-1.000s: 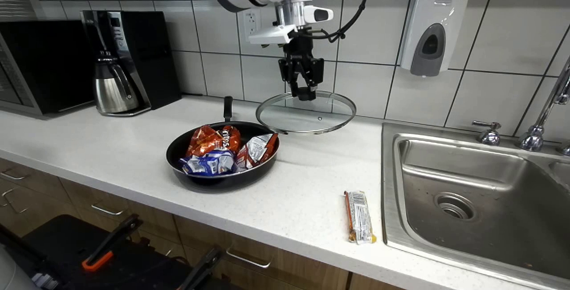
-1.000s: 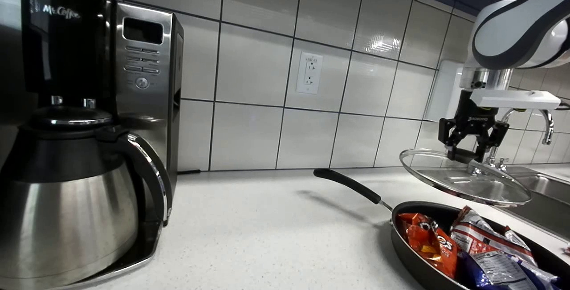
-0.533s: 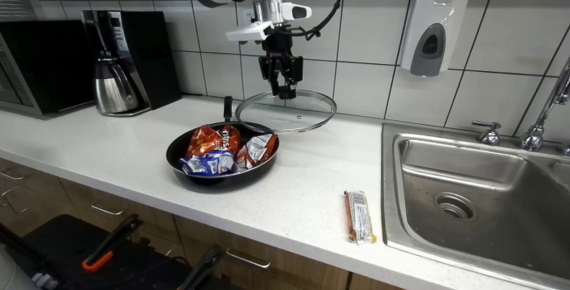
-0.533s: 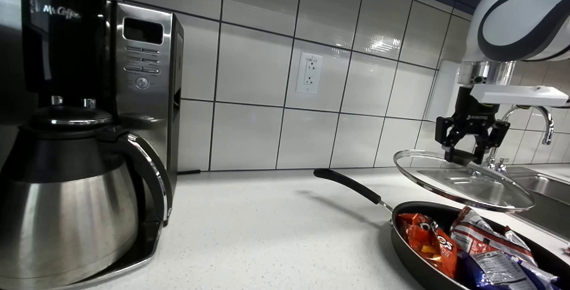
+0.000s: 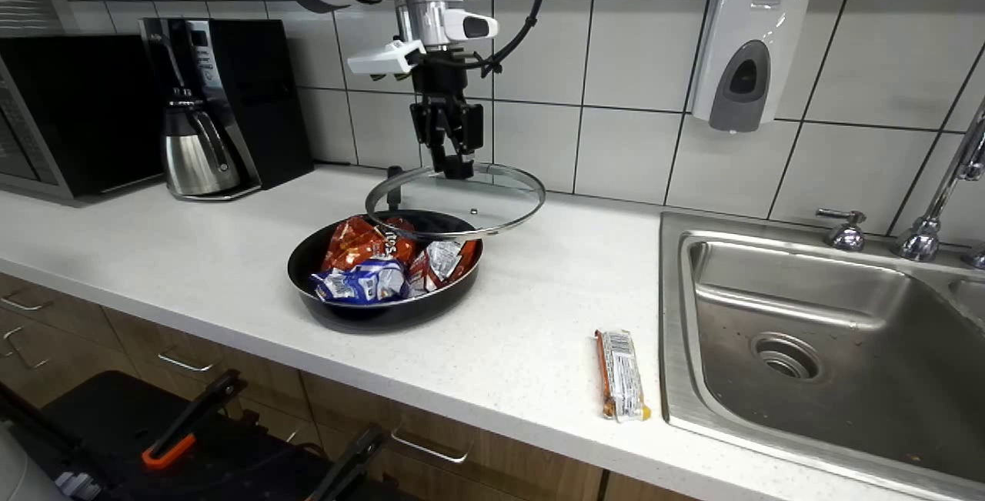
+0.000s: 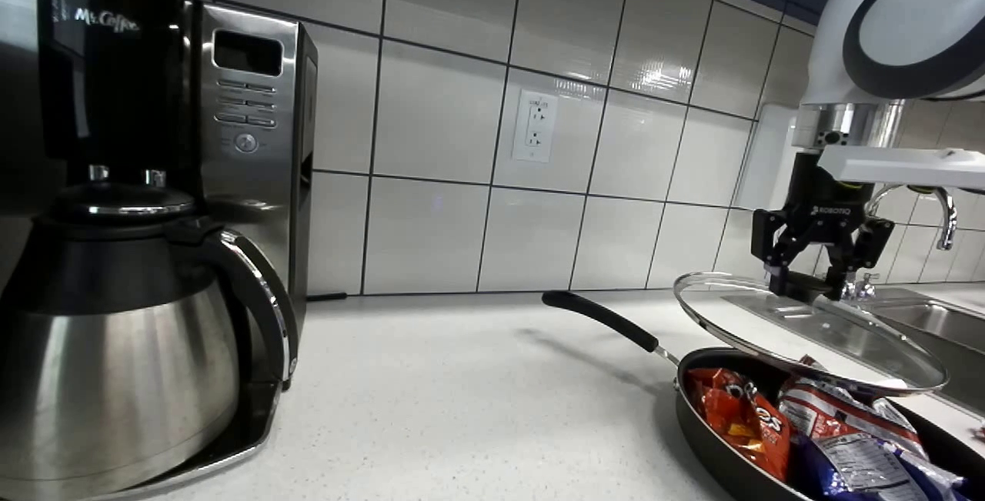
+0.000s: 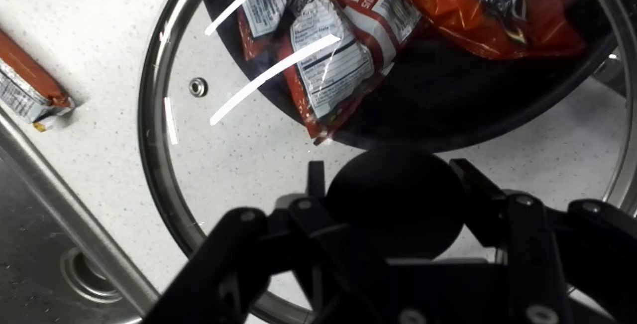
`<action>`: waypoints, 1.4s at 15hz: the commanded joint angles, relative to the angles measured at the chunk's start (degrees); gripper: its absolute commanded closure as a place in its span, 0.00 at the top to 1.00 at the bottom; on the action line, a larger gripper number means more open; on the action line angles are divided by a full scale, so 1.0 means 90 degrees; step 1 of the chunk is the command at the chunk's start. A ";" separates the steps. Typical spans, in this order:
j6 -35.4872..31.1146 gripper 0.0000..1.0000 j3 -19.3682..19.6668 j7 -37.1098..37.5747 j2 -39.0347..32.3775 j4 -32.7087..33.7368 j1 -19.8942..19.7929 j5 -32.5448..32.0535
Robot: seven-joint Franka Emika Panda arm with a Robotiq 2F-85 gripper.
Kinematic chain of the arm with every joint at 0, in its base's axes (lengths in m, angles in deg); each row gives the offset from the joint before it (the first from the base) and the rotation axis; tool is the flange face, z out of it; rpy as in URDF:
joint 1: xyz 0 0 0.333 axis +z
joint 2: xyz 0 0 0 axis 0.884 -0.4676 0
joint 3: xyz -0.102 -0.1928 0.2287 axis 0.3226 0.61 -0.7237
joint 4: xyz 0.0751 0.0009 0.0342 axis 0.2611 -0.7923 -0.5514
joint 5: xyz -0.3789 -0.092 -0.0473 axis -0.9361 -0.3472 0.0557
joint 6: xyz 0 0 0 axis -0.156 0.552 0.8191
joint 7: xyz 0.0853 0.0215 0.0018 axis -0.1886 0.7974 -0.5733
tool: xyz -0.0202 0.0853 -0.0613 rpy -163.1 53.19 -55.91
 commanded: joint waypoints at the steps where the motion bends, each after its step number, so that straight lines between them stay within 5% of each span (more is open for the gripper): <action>1: 0.0212 0.39 -0.0154 0.0269 0.0464 -0.0319 -0.0033 -0.0079; 21: 0.0189 0.39 -0.0604 0.0416 0.0282 -0.0776 0.0181 -0.0248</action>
